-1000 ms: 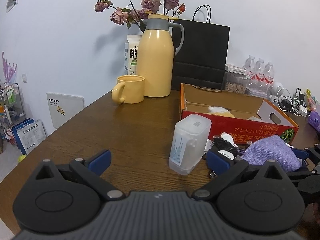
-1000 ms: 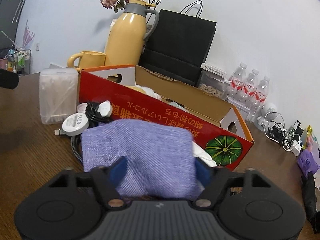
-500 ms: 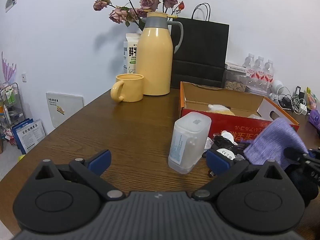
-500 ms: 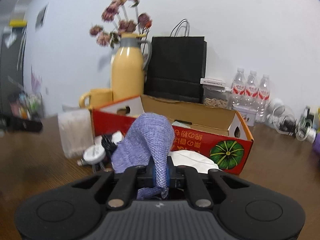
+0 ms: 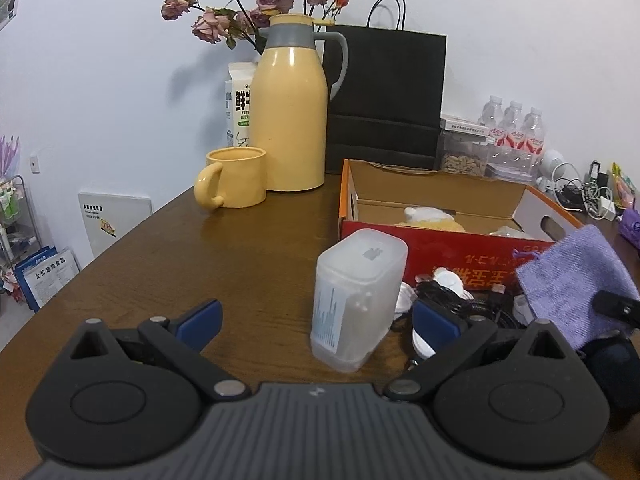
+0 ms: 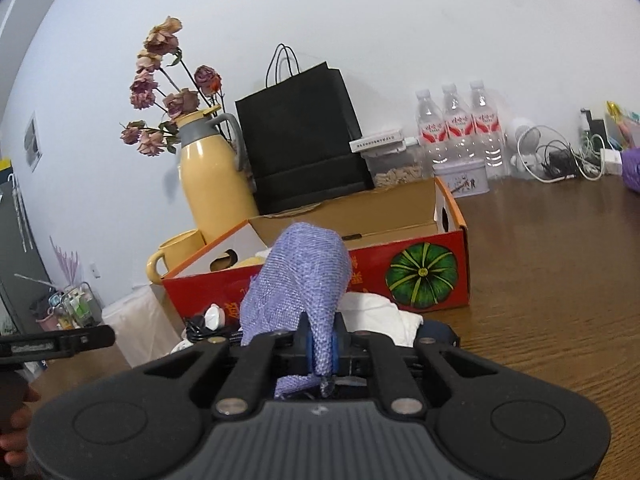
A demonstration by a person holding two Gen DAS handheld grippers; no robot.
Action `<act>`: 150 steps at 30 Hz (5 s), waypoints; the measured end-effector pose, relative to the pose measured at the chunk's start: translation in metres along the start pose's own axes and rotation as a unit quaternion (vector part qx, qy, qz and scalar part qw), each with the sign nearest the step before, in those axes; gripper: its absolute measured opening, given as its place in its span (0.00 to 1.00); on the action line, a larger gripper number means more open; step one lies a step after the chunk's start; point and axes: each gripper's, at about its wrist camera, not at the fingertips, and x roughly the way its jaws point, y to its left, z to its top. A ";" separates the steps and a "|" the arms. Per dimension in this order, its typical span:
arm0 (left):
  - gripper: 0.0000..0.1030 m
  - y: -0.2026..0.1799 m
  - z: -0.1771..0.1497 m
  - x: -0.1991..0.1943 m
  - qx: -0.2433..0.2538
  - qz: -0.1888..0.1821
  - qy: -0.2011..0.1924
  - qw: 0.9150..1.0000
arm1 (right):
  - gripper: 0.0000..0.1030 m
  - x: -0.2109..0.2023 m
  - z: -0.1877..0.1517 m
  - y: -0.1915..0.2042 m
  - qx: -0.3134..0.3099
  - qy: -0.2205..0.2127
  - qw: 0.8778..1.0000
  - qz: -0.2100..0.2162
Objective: Organize objects
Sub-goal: 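Lift the pouch with the right gripper while the left grasps the white container, then lower the pouch and container into the box and open both grippers, then grasp the white face mask with the right gripper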
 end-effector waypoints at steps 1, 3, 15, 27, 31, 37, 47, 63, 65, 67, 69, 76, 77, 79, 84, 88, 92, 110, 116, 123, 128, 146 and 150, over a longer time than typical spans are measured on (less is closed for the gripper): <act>1.00 -0.001 0.001 0.004 0.001 0.000 0.001 1.000 | 0.07 0.000 0.000 0.000 0.000 0.000 1.000 0.000; 1.00 -0.004 0.003 0.013 0.004 0.000 0.004 1.000 | 0.07 0.001 0.000 -0.001 0.001 0.001 1.000 0.001; 1.00 -0.010 0.002 0.058 0.013 -0.037 0.031 0.999 | 0.07 0.006 0.000 -0.004 0.013 0.016 1.000 0.004; 0.57 -0.016 -0.007 0.046 0.020 -0.056 -0.007 0.998 | 0.07 0.008 0.000 -0.004 0.016 0.020 1.000 0.004; 0.57 -0.013 -0.007 0.042 0.010 -0.047 -0.016 0.999 | 0.07 0.007 0.000 -0.004 0.015 0.019 1.000 0.004; 0.57 -0.013 -0.006 0.028 0.012 -0.043 -0.041 0.998 | 0.07 0.003 0.000 -0.001 0.010 0.007 1.000 0.013; 0.57 -0.031 0.028 -0.002 0.016 -0.079 -0.089 0.993 | 0.07 -0.008 0.033 0.011 0.009 -0.034 0.998 0.054; 0.57 -0.078 0.100 0.076 0.002 -0.088 -0.085 0.992 | 0.07 0.098 0.114 -0.015 0.039 -0.004 0.998 0.039; 0.57 -0.083 0.106 0.092 0.001 -0.082 -0.074 0.994 | 0.07 0.116 0.118 -0.021 0.044 0.012 0.998 0.032; 0.57 -0.089 0.110 0.108 0.001 -0.073 -0.064 0.995 | 0.07 0.133 0.120 -0.028 0.049 0.029 0.998 0.021; 0.57 -0.092 0.114 0.122 -0.003 -0.067 -0.053 0.996 | 0.07 0.148 0.120 -0.033 0.055 0.044 0.997 0.012; 0.57 -0.094 0.111 0.160 -0.011 -0.064 -0.010 0.998 | 0.07 0.171 0.109 -0.039 0.052 0.075 0.996 -0.017; 0.57 -0.094 0.109 0.163 -0.010 -0.063 -0.004 0.998 | 0.07 0.172 0.108 -0.038 0.048 0.077 0.996 -0.021; 0.57 -0.093 0.106 0.166 -0.006 -0.062 0.001 0.998 | 0.07 0.173 0.106 -0.037 0.038 0.079 0.996 -0.028; 0.58 -0.094 0.104 0.165 0.000 -0.063 -0.001 0.998 | 0.16 0.174 0.105 -0.030 -0.005 0.081 0.994 -0.069; 0.96 -0.096 0.105 0.161 0.008 -0.053 -0.012 0.998 | 0.63 0.173 0.104 -0.027 -0.042 0.076 0.988 -0.125; 1.00 -0.097 0.106 0.154 0.009 -0.037 -0.031 0.999 | 0.96 0.170 0.107 -0.028 -0.054 0.066 0.986 -0.145; 1.00 -0.098 0.109 0.149 0.013 -0.050 -0.030 0.998 | 1.00 0.166 0.108 -0.022 -0.066 0.067 0.986 -0.136; 1.00 -0.092 0.112 0.133 0.011 -0.061 -0.041 0.997 | 1.00 0.152 0.111 -0.016 -0.075 0.050 0.988 -0.126; 1.00 -0.083 0.110 0.101 0.022 -0.081 -0.060 0.995 | 1.00 0.122 0.111 0.000 -0.092 0.025 0.989 -0.116; 1.00 -0.070 0.097 0.072 0.028 -0.083 -0.073 0.993 | 1.00 0.091 0.104 0.011 -0.103 0.012 0.989 -0.108; 1.00 -0.008 0.042 -0.020 0.025 -0.073 -0.058 0.995 | 1.00 -0.013 0.037 0.039 -0.121 0.042 0.986 -0.109; 1.00 0.001 0.030 -0.036 0.023 -0.070 -0.051 0.996 | 1.00 -0.029 0.022 0.045 -0.121 0.052 0.985 -0.110</act>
